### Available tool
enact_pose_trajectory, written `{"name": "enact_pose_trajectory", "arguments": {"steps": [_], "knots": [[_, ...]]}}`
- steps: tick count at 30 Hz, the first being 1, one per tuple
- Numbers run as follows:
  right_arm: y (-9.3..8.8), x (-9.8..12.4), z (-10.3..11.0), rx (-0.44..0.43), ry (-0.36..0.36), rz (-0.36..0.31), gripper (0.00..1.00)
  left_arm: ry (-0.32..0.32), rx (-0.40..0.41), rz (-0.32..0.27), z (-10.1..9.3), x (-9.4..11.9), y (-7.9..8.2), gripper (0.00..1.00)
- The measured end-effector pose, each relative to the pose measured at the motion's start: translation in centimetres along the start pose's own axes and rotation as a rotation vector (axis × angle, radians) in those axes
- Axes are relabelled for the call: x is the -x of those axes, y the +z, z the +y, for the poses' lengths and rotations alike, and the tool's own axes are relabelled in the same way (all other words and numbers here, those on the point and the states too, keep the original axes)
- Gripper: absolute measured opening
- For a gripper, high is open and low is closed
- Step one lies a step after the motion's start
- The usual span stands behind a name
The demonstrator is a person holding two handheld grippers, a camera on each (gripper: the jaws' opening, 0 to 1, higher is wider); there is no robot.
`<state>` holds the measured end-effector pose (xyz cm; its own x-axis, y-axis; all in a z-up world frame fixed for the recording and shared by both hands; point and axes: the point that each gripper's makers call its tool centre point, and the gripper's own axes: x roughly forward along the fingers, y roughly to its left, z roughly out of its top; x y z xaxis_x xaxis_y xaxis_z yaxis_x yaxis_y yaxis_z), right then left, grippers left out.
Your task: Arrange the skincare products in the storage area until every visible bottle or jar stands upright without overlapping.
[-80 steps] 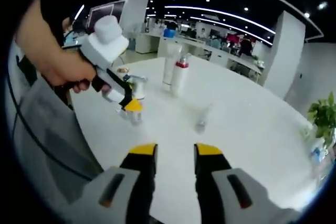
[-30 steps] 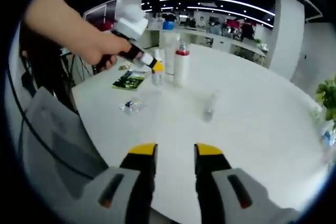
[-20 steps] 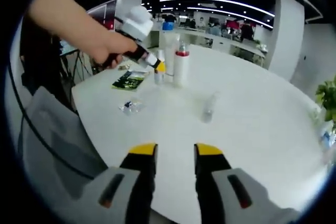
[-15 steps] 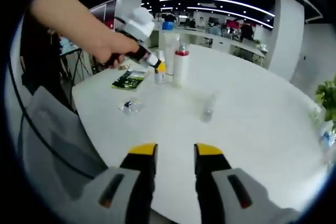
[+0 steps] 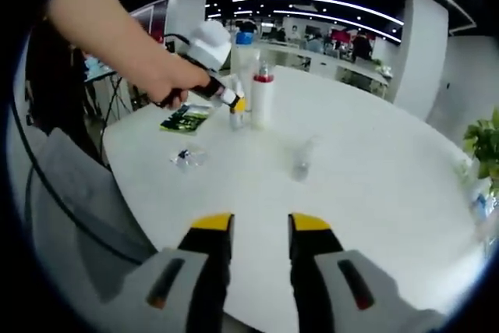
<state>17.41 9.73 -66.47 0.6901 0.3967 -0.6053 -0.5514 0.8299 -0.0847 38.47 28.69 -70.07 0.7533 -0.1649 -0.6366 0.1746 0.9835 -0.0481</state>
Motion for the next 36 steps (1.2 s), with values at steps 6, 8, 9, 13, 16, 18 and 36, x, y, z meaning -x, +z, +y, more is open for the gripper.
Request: {"name": "enact_pose_trajectory", "arguments": {"steps": [6, 8, 9, 13, 16, 18, 36], "knots": [[0.0, 0.1, 0.1, 0.014, 0.001, 0.004, 0.29, 0.046, 0.044, -0.004, 0.9, -0.2, 0.3, 0.22], [-0.1, 0.1, 0.2, 0.016, 0.002, 0.008, 0.29, 0.063, 0.032, -0.005, 1.3, -0.4, 0.5, 0.22], [-0.1, 0.1, 0.2, 0.016, 0.002, 0.008, 0.29, 0.071, 0.033, -0.007, 1.3, -0.3, 0.4, 0.22], [0.0, 0.1, 0.4, 0.024, 0.006, 0.009, 0.28, 0.09, 0.078, -0.018, 1.7, -0.4, 0.6, 0.22], [0.0, 0.0, 0.4, 0.026, 0.006, 0.008, 0.28, 0.102, 0.102, -0.032, 1.8, -0.6, 0.7, 0.22], [-0.1, -0.1, 0.3, 0.025, 0.006, 0.01, 0.28, 0.096, 0.087, -0.039, 1.5, -0.7, 0.8, 0.22], [-0.3, 0.0, 0.6, 0.046, 0.006, 0.028, 0.28, 0.092, 0.112, -0.032, 1.3, -1.2, 0.5, 0.22]]}}
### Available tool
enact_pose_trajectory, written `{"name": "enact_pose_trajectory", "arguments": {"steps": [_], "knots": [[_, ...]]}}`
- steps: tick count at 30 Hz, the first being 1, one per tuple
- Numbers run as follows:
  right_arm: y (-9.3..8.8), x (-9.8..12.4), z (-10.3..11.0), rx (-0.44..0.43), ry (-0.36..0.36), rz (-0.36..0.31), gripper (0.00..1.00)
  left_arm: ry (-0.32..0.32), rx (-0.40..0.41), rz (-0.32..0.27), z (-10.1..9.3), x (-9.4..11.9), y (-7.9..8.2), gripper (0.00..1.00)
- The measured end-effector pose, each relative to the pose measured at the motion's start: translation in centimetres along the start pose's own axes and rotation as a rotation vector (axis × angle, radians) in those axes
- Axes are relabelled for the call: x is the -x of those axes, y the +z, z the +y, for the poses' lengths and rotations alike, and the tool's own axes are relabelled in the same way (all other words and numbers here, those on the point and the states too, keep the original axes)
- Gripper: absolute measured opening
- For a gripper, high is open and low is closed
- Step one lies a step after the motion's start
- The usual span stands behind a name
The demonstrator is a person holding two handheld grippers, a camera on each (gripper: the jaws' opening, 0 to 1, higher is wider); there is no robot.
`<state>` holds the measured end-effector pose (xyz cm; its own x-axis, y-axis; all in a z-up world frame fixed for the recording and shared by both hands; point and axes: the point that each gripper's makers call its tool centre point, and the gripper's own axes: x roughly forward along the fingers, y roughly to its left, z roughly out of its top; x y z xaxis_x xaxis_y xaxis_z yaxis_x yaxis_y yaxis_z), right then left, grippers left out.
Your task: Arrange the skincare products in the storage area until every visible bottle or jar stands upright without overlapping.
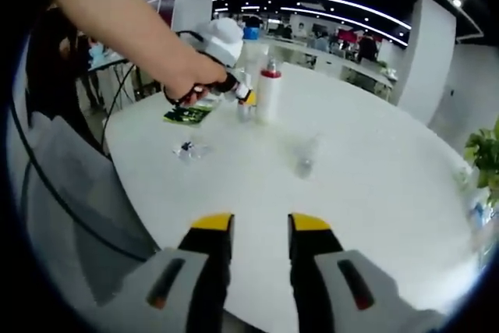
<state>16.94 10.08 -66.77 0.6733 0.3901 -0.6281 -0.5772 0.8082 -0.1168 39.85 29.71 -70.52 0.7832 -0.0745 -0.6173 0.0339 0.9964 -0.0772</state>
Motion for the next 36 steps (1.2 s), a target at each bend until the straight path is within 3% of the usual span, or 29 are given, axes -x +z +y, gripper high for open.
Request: {"name": "enact_pose_trajectory", "arguments": {"steps": [12, 17, 23, 27, 30, 36], "knots": [[-0.3, -0.2, 0.1, 0.026, -0.004, 0.016, 0.28, 0.029, 0.058, 0.007, 0.5, -0.7, -0.4, 0.23], [-0.3, -0.2, 0.1, 0.03, -0.005, 0.015, 0.28, 0.045, 0.083, 0.028, 0.7, -0.4, -1.0, 0.31], [-0.2, -0.2, 0.2, 0.034, -0.001, 0.011, 0.28, 0.036, 0.098, 0.041, 0.8, 0.8, -2.6, 0.35], [-0.1, -0.2, 0.4, 0.036, 0.008, 0.009, 0.28, 0.019, 0.106, 0.037, 0.9, 2.4, -3.8, 0.35], [-0.1, -0.3, 0.6, 0.025, 0.023, 0.008, 0.28, -0.068, 0.128, -0.023, 0.1, 4.4, -4.5, 0.34], [0.2, -0.1, 0.1, -0.016, 0.02, -0.017, 0.28, -0.169, 0.081, -0.052, 0.9, 10.7, -7.1, 0.34]]}}
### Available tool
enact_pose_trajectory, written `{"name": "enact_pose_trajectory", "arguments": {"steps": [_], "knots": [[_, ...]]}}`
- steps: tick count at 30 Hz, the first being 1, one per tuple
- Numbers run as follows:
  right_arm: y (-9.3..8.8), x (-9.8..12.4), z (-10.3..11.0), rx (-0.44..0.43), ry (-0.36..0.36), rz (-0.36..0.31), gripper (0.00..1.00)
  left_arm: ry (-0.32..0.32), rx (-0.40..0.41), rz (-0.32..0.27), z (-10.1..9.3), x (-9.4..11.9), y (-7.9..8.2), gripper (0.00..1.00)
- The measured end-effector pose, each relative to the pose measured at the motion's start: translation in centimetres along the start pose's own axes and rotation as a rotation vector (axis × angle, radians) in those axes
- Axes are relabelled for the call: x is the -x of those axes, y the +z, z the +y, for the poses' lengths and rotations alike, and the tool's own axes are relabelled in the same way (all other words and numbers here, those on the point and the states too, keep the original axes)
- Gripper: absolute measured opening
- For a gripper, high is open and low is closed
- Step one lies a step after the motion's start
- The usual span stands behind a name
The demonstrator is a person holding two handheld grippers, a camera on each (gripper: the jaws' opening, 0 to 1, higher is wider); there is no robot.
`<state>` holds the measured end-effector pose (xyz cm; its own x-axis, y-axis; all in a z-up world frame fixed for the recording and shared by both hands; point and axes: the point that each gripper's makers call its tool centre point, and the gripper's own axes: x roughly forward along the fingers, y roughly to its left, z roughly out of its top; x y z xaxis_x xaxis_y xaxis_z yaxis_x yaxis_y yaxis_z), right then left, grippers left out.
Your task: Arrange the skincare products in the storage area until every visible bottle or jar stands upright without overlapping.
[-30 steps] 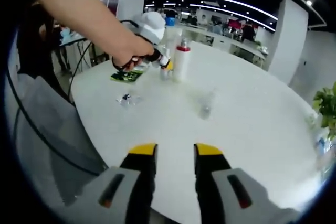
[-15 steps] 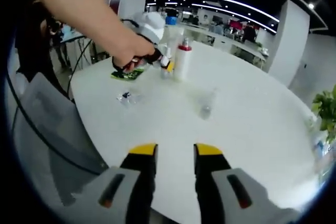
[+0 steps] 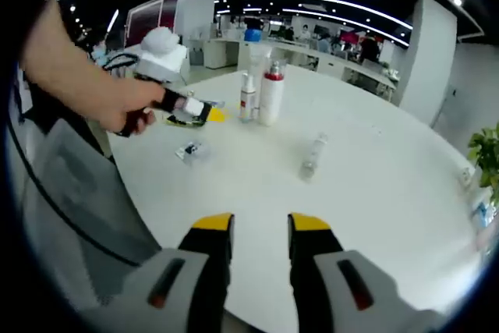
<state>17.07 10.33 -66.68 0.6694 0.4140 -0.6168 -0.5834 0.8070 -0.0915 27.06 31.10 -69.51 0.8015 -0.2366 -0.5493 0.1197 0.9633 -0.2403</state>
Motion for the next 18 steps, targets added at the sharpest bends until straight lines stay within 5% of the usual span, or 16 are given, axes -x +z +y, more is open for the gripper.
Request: {"name": "enact_pose_trajectory", "arguments": {"steps": [4, 9, 14, 18], "knots": [[0.6, 0.3, 0.5, -0.032, 0.038, -0.033, 0.29, -0.063, -0.063, -0.039, -0.3, 4.2, 0.0, 0.34], [1.7, 0.1, -1.6, -0.261, 0.06, -0.088, 0.3, -0.105, -0.146, -0.112, -0.6, 8.3, 1.7, 0.34], [3.6, -1.7, -3.0, -0.248, 0.073, -0.094, 0.36, -0.103, -0.219, -0.104, -0.3, 10.1, 1.3, 0.34], [6.1, -4.0, -3.8, -0.225, 0.104, -0.105, 0.41, -0.106, -0.189, -0.126, 0.0, 11.2, 1.3, 0.34]]}}
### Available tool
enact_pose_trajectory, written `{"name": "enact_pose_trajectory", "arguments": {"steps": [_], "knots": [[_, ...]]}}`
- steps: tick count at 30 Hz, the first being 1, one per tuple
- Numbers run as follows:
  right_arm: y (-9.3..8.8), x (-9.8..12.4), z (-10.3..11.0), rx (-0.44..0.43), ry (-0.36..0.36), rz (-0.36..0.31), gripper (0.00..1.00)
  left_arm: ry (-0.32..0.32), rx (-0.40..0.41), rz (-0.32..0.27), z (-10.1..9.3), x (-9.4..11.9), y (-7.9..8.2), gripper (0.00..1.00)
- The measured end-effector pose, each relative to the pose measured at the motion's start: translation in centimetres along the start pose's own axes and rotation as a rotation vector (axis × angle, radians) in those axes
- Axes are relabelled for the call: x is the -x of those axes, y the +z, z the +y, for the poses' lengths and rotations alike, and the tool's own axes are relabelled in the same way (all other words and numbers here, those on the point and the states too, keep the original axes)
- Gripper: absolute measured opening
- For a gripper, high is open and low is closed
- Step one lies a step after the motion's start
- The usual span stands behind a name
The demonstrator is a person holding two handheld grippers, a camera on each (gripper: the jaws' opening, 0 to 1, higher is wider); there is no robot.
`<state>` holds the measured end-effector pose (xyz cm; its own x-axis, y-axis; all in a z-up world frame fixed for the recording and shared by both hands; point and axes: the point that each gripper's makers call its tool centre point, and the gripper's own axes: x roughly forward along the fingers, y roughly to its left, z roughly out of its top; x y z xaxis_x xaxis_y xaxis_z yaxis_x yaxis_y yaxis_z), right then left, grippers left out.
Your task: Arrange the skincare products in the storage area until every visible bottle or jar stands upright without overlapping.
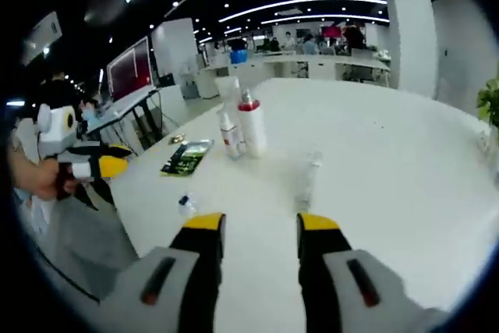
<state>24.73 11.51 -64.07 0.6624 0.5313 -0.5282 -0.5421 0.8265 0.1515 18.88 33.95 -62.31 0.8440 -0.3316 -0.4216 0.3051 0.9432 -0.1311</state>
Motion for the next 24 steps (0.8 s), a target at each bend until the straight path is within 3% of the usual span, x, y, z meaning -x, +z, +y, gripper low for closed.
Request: {"name": "enact_pose_trajectory", "arguments": {"steps": [5, 11, 15, 18, 21, 24], "knots": [[1.1, -2.7, -0.9, -0.014, 0.028, 0.026, 0.49, 0.004, 0.007, -0.016, 0.2, 1.5, 0.0, 0.35], [2.3, -5.1, -2.7, 0.016, -0.001, 0.059, 0.56, -0.032, 0.027, -0.061, -0.2, 2.1, 1.2, 0.35], [2.2, -6.1, -4.3, 0.03, -0.032, 0.103, 0.61, -0.065, 0.053, -0.079, -0.5, 2.3, 0.9, 0.35], [2.0, -6.6, -5.5, -0.037, -0.049, 0.119, 0.61, -0.058, 0.054, -0.08, 0.0, 2.4, 0.7, 0.34], [2.0, -7.2, -7.1, -0.048, -0.074, 0.135, 0.63, -0.029, 0.113, -0.109, 0.9, 2.6, 1.1, 0.34], [2.1, -7.7, -8.1, -0.04, -0.089, 0.148, 0.64, -0.031, 0.114, -0.112, 0.8, 2.6, 1.1, 0.34]]}}
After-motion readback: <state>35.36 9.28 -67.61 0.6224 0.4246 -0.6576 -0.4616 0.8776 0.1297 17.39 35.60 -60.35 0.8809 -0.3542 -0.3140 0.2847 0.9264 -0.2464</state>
